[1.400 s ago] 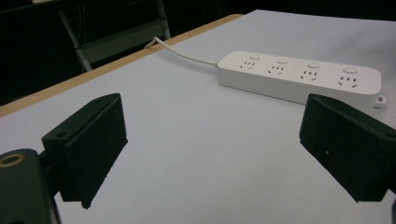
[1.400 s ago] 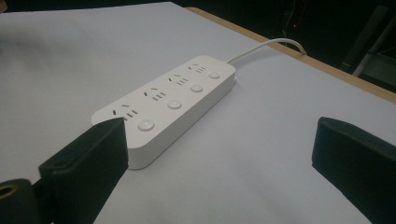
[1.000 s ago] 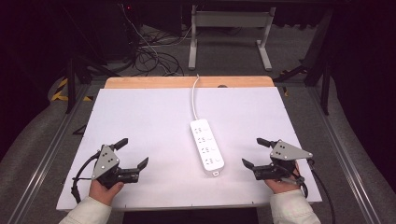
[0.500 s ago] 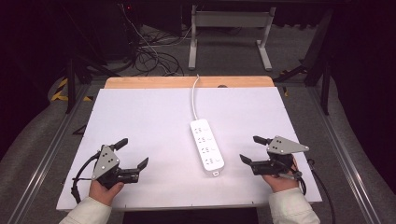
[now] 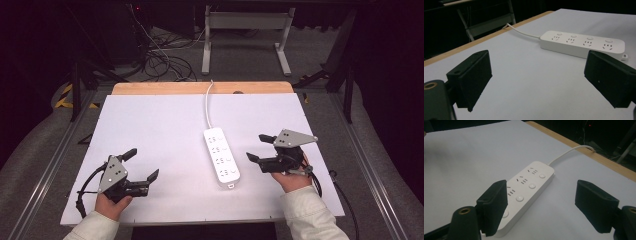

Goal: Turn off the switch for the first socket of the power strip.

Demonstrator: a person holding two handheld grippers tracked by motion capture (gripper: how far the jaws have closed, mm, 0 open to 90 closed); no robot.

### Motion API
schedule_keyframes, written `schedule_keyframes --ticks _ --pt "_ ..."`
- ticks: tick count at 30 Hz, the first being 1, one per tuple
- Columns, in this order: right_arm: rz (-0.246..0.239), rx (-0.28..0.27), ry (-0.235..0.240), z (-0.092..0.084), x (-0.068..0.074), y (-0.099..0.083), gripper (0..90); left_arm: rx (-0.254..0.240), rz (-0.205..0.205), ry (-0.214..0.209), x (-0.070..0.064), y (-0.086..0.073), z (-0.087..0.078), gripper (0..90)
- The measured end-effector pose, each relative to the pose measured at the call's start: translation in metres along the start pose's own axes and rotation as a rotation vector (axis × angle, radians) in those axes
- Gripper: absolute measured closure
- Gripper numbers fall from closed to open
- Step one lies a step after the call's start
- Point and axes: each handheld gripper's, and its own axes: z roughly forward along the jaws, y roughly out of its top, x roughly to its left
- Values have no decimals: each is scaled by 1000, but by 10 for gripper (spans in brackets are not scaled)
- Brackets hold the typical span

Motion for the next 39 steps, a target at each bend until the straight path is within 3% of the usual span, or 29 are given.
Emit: schedule_keyframes --ticks 16,24,29,32,33,35,39 --pt "-38 24 23 24 2 27 361 -1 -2 -2 0 0 0 77" --pt "-48 48 39 37 1 36 457 -1 -2 0 1 0 -1 77" --pt "-70 72 60 43 -2 41 583 0 5 3 1 0 -2 78" --pt "-70 89 70 44 -3 47 716 0 5 3 1 0 -2 78" --pt "-70 89 70 44 -3 47 716 1 4 3 2 0 -2 78" --pt "-47 121 112 48 -5 54 892 2 -1 2 1 0 -1 78" --pt "-45 160 138 54 -7 61 900 2 -1 2 1 0 -1 78"
